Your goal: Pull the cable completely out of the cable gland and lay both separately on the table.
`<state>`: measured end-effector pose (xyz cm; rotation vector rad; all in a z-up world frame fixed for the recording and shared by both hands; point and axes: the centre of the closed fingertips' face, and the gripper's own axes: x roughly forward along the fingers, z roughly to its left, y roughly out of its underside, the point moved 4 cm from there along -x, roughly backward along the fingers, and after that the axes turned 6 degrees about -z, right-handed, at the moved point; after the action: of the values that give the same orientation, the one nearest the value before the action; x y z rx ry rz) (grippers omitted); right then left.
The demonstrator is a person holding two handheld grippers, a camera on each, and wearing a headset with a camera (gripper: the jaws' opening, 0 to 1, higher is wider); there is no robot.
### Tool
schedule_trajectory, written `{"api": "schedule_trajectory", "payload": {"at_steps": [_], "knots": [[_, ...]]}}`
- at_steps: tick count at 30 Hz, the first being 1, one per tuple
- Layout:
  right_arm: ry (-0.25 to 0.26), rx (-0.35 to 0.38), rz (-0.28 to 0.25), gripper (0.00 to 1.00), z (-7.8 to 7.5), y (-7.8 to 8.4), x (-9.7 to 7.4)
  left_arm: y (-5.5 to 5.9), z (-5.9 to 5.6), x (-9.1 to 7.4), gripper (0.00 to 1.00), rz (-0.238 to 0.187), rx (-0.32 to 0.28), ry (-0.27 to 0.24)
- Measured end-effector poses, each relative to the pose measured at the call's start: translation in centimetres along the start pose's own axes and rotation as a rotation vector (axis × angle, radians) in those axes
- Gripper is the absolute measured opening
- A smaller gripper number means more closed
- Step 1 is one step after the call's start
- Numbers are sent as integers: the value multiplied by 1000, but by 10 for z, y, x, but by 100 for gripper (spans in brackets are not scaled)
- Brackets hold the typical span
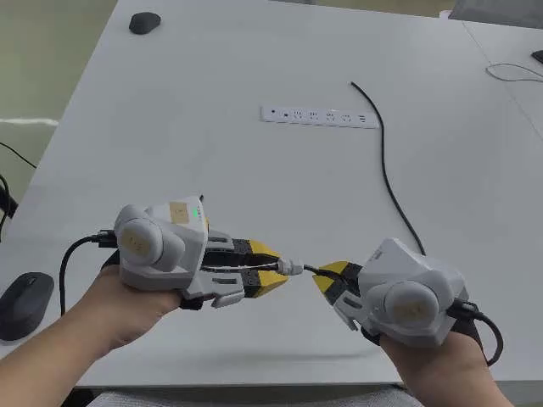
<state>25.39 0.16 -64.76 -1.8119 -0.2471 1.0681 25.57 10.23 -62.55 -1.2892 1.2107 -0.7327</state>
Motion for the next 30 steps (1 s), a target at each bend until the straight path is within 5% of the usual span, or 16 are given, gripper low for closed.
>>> {"api": "schedule_trajectory", "payload": {"at_steps": [7, 30], "knots": [[45, 121, 22, 0, -14, 17, -3, -2, 1, -1, 15, -4, 3, -3], [177, 267, 72, 0, -41, 70, -4, 0, -4, 5, 15, 1, 9, 0]]}}
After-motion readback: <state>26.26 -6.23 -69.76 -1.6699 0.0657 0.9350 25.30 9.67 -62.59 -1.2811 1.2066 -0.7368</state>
